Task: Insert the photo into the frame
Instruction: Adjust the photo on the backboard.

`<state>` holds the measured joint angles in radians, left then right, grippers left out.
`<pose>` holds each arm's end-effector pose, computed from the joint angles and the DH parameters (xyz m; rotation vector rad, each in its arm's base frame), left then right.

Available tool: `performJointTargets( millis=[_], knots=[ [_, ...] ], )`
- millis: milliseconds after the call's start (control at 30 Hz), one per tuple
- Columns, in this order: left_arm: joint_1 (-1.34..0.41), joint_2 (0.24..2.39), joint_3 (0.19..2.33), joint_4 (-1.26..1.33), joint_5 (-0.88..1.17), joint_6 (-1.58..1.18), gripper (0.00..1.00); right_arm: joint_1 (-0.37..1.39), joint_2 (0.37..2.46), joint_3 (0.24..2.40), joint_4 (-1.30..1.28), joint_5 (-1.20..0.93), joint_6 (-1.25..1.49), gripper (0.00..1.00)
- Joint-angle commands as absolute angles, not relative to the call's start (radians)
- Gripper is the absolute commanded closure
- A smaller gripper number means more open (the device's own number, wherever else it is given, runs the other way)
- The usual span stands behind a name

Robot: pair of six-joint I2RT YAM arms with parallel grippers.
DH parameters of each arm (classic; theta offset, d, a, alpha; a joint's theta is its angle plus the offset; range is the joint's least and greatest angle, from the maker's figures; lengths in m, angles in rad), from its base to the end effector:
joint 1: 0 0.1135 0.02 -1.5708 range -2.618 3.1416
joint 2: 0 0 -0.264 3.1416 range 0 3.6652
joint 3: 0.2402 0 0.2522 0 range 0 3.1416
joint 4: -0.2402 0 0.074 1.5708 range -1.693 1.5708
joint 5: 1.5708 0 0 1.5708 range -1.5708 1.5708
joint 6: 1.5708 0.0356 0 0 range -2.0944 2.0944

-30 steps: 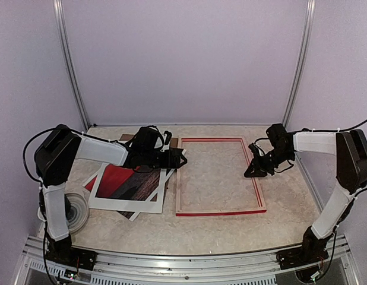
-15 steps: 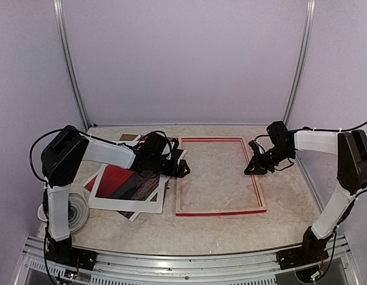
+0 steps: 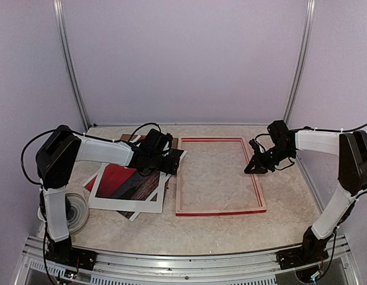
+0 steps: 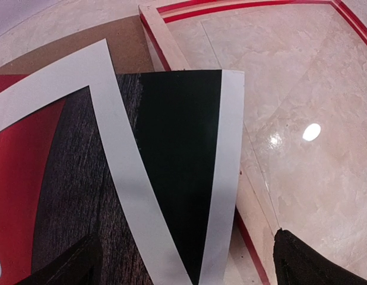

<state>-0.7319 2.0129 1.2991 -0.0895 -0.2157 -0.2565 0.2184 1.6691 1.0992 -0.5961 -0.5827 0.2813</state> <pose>0.3271 -0.2836 0.1588 0.4554 2.3175 -0.2270 0.3134 0.0896 0.1992 -0.0825 2.7505 0.9374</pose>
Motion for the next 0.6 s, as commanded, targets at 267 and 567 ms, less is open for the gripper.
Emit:
performJointTargets(
  millis=[267,567],
  knots=[
    [-0.706,2.018,1.345,-0.189,-0.238,-0.135,0.01,0.21,1.638,1.114,-0.578,-0.592,0.274,0.95],
    [-0.704,2.06,1.366,-0.21,-0.228,-0.123,0.01,0.209,1.638,1.112,-0.575,-0.592,0.276,0.94]
  ],
)
